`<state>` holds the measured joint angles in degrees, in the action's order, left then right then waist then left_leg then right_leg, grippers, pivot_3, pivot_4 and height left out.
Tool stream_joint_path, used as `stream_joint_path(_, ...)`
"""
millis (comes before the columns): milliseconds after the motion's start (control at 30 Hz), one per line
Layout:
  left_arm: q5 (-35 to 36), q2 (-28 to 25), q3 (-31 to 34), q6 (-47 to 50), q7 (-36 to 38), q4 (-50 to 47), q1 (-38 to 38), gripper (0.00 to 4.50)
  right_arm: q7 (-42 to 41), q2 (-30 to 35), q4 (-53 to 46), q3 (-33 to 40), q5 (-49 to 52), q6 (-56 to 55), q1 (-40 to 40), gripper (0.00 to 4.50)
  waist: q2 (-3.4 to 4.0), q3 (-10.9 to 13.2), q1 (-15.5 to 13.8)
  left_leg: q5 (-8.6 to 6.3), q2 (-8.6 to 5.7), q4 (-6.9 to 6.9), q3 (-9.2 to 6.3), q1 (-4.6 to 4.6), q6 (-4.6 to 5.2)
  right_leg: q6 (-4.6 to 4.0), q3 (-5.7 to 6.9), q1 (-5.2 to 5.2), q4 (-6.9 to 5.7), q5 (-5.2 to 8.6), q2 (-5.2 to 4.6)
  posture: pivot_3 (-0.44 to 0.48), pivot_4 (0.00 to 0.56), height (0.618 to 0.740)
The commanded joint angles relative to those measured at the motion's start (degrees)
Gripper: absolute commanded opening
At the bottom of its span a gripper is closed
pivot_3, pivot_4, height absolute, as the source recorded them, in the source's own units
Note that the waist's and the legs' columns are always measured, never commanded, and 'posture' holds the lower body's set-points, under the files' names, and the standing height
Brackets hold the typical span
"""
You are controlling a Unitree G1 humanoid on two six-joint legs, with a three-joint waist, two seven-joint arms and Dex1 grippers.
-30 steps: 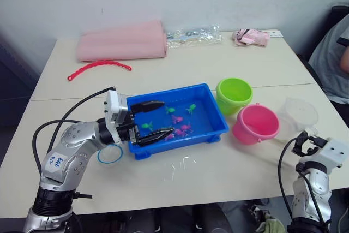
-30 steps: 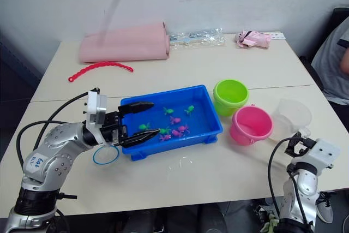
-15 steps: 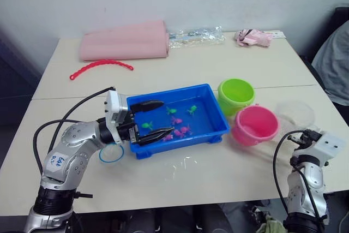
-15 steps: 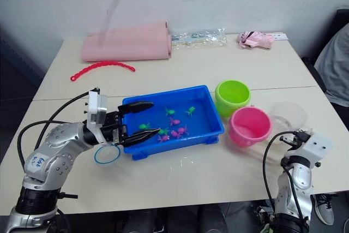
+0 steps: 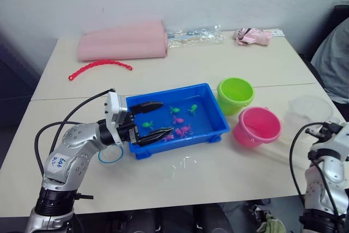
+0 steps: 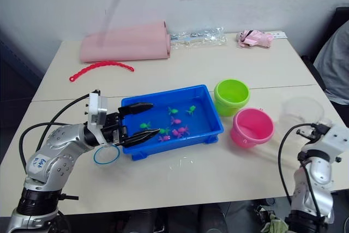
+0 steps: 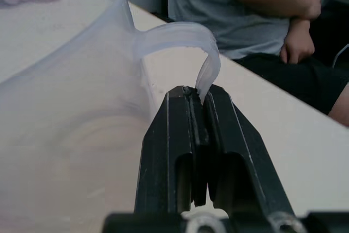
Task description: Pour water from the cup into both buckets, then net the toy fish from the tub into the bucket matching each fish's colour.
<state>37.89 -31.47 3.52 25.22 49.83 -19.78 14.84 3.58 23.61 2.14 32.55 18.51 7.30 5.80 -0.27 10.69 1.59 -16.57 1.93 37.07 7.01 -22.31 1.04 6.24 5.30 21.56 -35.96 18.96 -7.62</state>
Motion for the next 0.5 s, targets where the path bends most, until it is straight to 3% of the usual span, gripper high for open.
stream_joint_path(33,0.67,-0.31,0.34,-0.69,1.7,-0.7,0.64,4.5,-4.98,6.68,-4.63,1.56,-0.48,-0.54,0.69,0.02,0.09,0.06,-0.02,0.0,-0.01,0.01,0.01,-0.01,0.01,0.0,0.0,0.0,0.01,0.0,-0.01,0.0,0.15,0.74)
stream_joint_path(233,0.78,-0.81,-0.23,0.57,3.4,0.5,2.41,4.5,-12.96,15.33,-7.78,-0.07,-3.8,-2.12,-1.21,0.02,0.1,0.07,-0.08,0.04,-0.01,0.01,0.03,-0.01,0.05,0.02,0.03,0.0,0.01,-0.01,0.01,0.0,0.15,0.74)
stream_joint_path(500,1.37,0.45,-0.87,5.35,1.39,0.98,5.02,4.5,-18.49,17.78,-14.26,-1.35,-9.15,-4.53,-6.21,0.02,0.08,0.08,-0.3,0.06,-0.03,0.02,0.02,-0.03,0.07,0.06,0.41,-0.01,0.04,-0.03,-0.02,0.0,0.15,0.74)
